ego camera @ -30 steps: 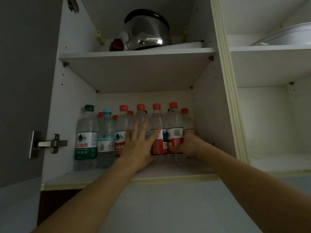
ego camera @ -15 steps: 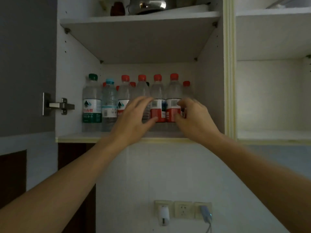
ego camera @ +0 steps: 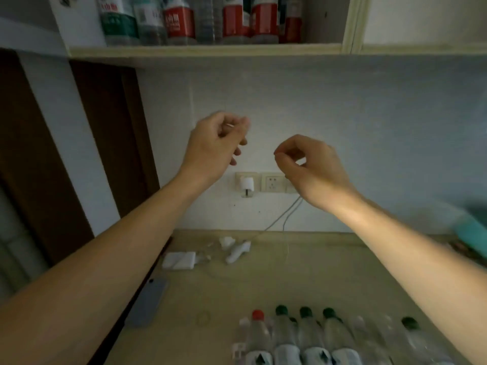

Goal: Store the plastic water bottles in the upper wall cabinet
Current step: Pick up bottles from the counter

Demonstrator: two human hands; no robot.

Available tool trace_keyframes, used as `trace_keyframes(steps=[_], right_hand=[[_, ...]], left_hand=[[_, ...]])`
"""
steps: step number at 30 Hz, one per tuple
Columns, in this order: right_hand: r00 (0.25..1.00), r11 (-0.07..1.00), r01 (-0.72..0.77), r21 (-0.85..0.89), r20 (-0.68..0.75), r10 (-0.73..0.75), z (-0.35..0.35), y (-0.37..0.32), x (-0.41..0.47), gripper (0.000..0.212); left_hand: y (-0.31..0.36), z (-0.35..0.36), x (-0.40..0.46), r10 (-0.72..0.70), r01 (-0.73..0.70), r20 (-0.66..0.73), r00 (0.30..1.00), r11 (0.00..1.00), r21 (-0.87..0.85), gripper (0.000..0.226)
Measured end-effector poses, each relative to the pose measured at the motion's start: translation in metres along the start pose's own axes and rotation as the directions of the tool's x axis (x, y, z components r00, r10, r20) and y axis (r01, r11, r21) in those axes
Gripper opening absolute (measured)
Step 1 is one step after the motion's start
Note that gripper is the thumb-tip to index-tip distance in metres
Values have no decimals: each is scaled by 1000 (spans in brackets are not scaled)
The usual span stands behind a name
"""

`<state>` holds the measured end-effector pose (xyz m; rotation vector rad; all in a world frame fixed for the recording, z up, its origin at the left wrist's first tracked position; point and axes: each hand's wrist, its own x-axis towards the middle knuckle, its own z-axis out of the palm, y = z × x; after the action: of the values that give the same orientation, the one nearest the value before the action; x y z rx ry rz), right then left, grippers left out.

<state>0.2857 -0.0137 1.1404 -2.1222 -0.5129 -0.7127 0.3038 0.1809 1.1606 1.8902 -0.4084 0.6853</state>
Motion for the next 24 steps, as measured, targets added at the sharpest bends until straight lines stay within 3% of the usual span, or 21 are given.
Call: trace_keyframes(steps=[5, 10, 13, 17, 20, 24], right_hand=[[943, 948, -317, -9, 100, 317, 23, 45, -69, 16], [835, 869, -482, -115, 241, 495, 44, 84, -140, 12], [752, 814, -552, -178, 316, 579, 56, 112, -168, 8], [646, 768, -582, -269, 421, 637, 80, 146, -191, 29], [591, 750, -597, -284, 477, 651, 97, 168, -198, 38], [544, 771, -541, -335, 560, 625, 119, 191, -193, 52]], left_hand=[[-54, 36, -70, -181, 188, 158, 971, 982, -30, 25], [-105, 70, -137, -373, 366, 301, 878, 927, 81, 21], [-137, 83, -170, -516, 467, 387, 764, 857, 219, 27], [-176, 97, -209, -733, 575, 428, 530, 681, 454, 51], [-196, 107, -230, -826, 661, 416, 381, 558, 502, 63], [-205, 121, -244, -852, 690, 415, 319, 509, 515, 62]])
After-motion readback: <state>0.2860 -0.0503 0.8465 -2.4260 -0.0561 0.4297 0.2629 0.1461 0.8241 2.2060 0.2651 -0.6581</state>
